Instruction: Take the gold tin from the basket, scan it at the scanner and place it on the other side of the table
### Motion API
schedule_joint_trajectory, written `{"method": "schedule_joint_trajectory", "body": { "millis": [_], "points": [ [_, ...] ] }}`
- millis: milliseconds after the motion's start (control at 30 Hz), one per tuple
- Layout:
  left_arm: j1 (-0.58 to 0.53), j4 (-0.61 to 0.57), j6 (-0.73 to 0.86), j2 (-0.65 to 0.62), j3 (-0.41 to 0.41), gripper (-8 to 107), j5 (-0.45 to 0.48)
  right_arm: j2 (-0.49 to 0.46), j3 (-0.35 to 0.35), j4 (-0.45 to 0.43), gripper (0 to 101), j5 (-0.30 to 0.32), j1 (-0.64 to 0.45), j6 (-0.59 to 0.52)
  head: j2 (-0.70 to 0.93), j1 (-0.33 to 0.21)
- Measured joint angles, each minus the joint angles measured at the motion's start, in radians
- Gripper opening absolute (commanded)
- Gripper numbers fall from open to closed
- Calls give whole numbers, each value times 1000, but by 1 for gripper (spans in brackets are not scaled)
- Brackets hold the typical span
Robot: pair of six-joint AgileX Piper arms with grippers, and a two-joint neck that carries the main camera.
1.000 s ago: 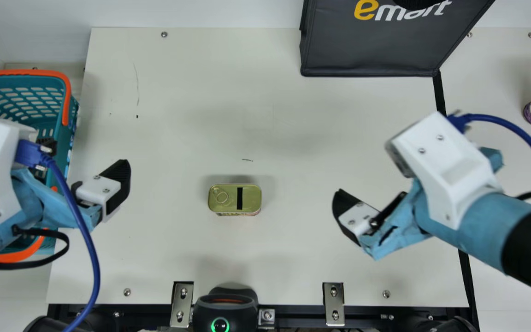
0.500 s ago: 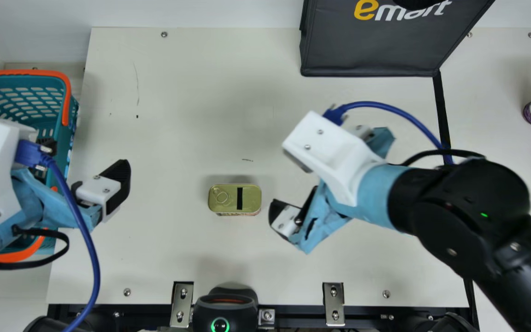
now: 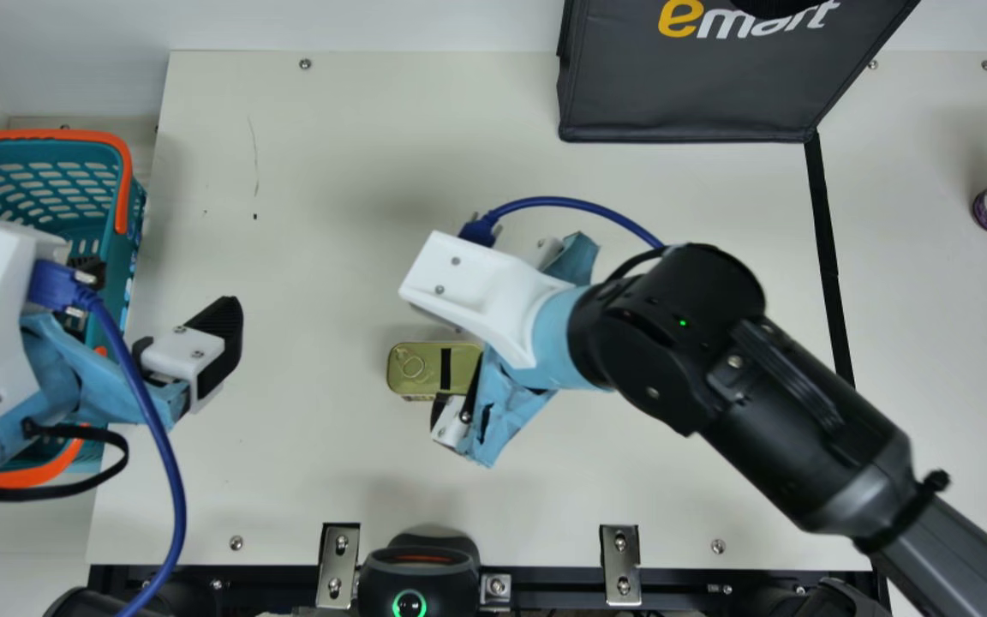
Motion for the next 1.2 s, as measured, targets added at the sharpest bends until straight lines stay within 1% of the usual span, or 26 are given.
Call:
{"method": "schedule_joint_trajectory", "body": {
  "millis": [167,533,900,1000,1200],
  "points": [
    [0,0,0,0,0,90,0,60,-12,-12,95,-6,27,-37,2,0],
    [0,0,0,0,0,90,0,176,-7,-94,95,-60,98,-58,2,0],
    [0,0,0,0,0,90,0,252,-1,-184,95,-129,161,-81,0,0],
    [0,0,0,0,0,90,0,267,1,-184,95,-147,168,-92,0,0],
    [0,0,0,0,0,90,0,299,0,-184,95,-157,173,-133,2,0]
  ]
}}
